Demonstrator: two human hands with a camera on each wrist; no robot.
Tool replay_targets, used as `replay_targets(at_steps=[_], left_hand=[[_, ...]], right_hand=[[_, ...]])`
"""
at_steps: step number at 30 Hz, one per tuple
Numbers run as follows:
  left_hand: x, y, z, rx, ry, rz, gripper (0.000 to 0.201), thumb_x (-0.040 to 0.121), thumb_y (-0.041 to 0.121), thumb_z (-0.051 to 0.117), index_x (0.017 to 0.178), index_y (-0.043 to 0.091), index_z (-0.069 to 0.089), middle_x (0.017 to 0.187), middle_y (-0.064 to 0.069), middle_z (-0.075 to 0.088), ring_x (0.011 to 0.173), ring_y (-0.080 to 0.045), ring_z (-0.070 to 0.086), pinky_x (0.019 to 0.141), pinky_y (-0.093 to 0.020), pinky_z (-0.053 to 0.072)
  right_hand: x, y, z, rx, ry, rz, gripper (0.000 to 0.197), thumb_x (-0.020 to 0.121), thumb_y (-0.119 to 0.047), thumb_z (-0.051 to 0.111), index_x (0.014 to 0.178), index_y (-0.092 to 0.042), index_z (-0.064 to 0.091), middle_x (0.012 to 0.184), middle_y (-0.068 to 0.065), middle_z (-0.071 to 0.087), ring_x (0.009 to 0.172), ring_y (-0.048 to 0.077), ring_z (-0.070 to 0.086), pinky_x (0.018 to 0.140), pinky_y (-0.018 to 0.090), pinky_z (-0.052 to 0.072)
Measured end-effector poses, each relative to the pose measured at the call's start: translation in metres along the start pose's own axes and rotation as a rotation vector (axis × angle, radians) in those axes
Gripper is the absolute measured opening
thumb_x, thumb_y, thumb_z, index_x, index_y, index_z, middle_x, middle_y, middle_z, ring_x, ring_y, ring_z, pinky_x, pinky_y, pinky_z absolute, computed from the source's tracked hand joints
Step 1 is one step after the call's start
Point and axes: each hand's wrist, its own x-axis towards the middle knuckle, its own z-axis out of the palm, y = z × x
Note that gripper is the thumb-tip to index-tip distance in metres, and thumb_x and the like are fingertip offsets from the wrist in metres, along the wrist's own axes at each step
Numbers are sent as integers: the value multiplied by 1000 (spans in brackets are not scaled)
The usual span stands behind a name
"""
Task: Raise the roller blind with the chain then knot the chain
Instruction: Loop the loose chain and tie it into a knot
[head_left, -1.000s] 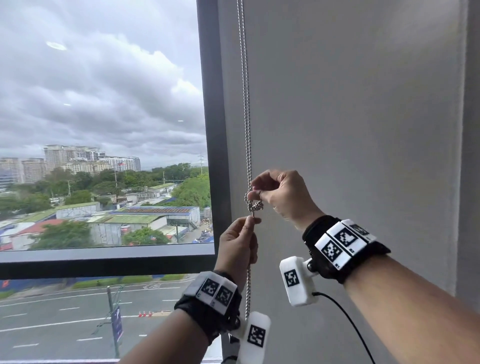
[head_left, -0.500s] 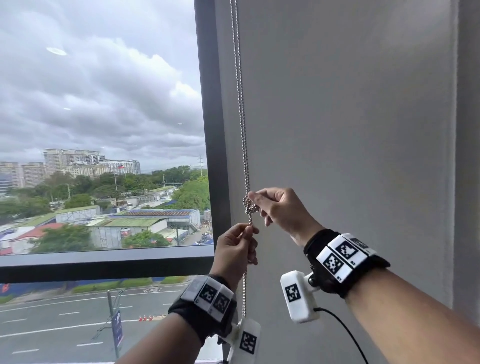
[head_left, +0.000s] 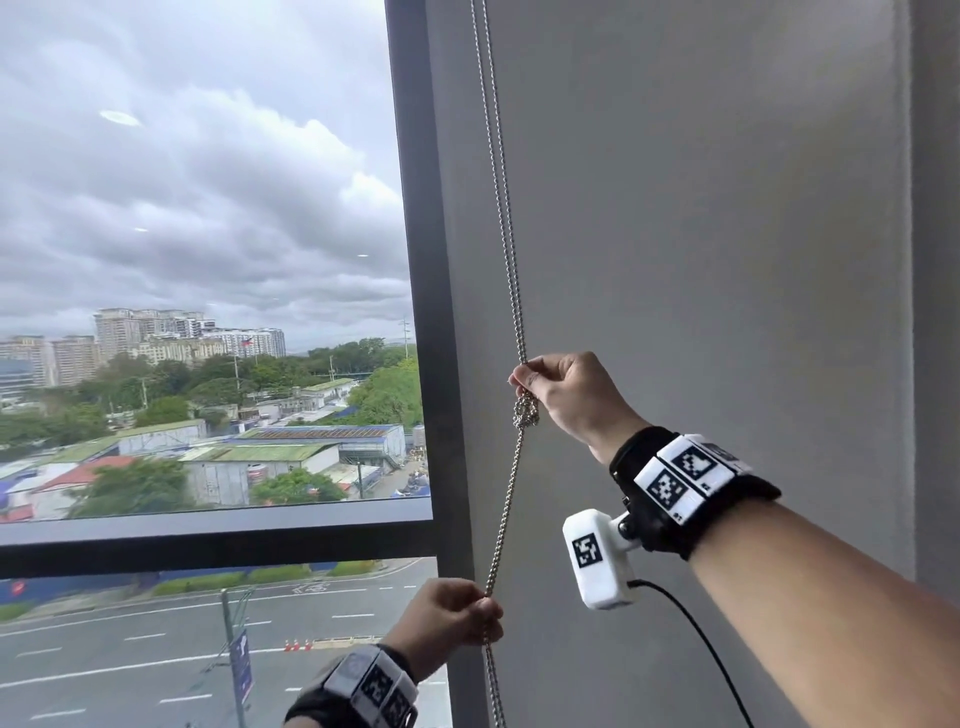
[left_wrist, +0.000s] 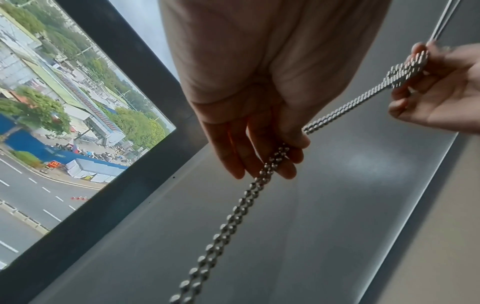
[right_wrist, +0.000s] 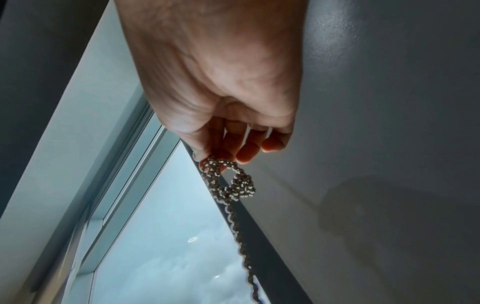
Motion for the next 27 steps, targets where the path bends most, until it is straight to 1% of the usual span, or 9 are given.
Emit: replay_targets(at_steps=[4, 7, 11, 13, 16, 18, 20, 23, 27], left_hand=[[-2, 40, -7, -47, -24, 77, 21, 90, 2, 51, 72, -1, 60, 57, -8, 65, 51, -15, 60, 54, -23, 49], [1, 84, -10, -225, -13, 143, 22, 92, 5, 47, 76, -1, 62, 66, -12, 69, 59, -19, 66, 58, -27, 53], [10, 146, -13, -372, 7, 281, 21, 92, 7, 45, 86, -4, 61, 83, -14, 74, 75, -22, 71, 70, -31, 54], [16, 173, -14, -361, 38, 339, 20, 91, 8, 47, 89, -5, 62, 88, -14, 74, 82, -24, 70, 76, -33, 52], [25, 204, -15, -300, 83, 390, 23, 90, 11, 52, 99, -8, 62, 101, -23, 66, 94, -31, 63, 84, -35, 50], [30, 221, -14, -293, 80, 397, 21, 90, 12, 53, 99, -5, 63, 101, -22, 63, 94, -31, 61, 89, -38, 50], [36, 233, -11, -288, 56, 383, 21, 89, 14, 56, 98, -2, 65, 98, -19, 66, 91, -30, 63, 89, -39, 51], [40, 240, -5, -314, 14, 362, 20, 87, 13, 58, 95, -3, 66, 89, -18, 67, 83, -30, 65, 84, -39, 54], [43, 240, 4, -327, 11, 385, 23, 84, 10, 62, 97, -8, 65, 76, -13, 62, 68, -25, 62, 63, -31, 56]], right_hand=[[3, 4, -5, -64, 41, -16, 12, 88, -22, 69, 80, -17, 76, 69, -1, 69, 59, 11, 57, 62, 26, 50], [3, 4, -6, -86, 46, -31, 12, 87, -22, 70, 86, -13, 77, 66, -1, 66, 56, 10, 53, 58, 20, 45], [4, 2, -3, -84, 29, -36, 13, 85, -23, 72, 89, -13, 78, 82, 11, 77, 70, 15, 63, 74, 30, 54], [5, 1, -1, -75, 17, -36, 13, 85, -23, 72, 89, -13, 79, 79, 7, 76, 72, 14, 63, 80, 33, 55], [3, -3, 1, -59, -18, -25, 11, 86, -23, 71, 87, -15, 78, 63, -3, 69, 66, 9, 62, 76, 24, 49], [0, -7, 0, -30, -55, -10, 11, 87, -24, 70, 81, -18, 77, 65, -1, 73, 69, 3, 65, 78, 18, 45], [-5, -12, -1, -19, -71, -5, 13, 88, -24, 69, 79, -18, 77, 73, 1, 76, 65, -4, 63, 72, 13, 42], [-9, -20, -2, 0, -94, 16, 15, 91, -16, 65, 95, -8, 76, 82, 8, 77, 56, -3, 60, 56, 9, 41], [-17, -29, -9, 171, -192, 154, 29, 98, -26, 52, 105, -7, 72, 89, 13, 77, 56, 10, 53, 50, 23, 36]])
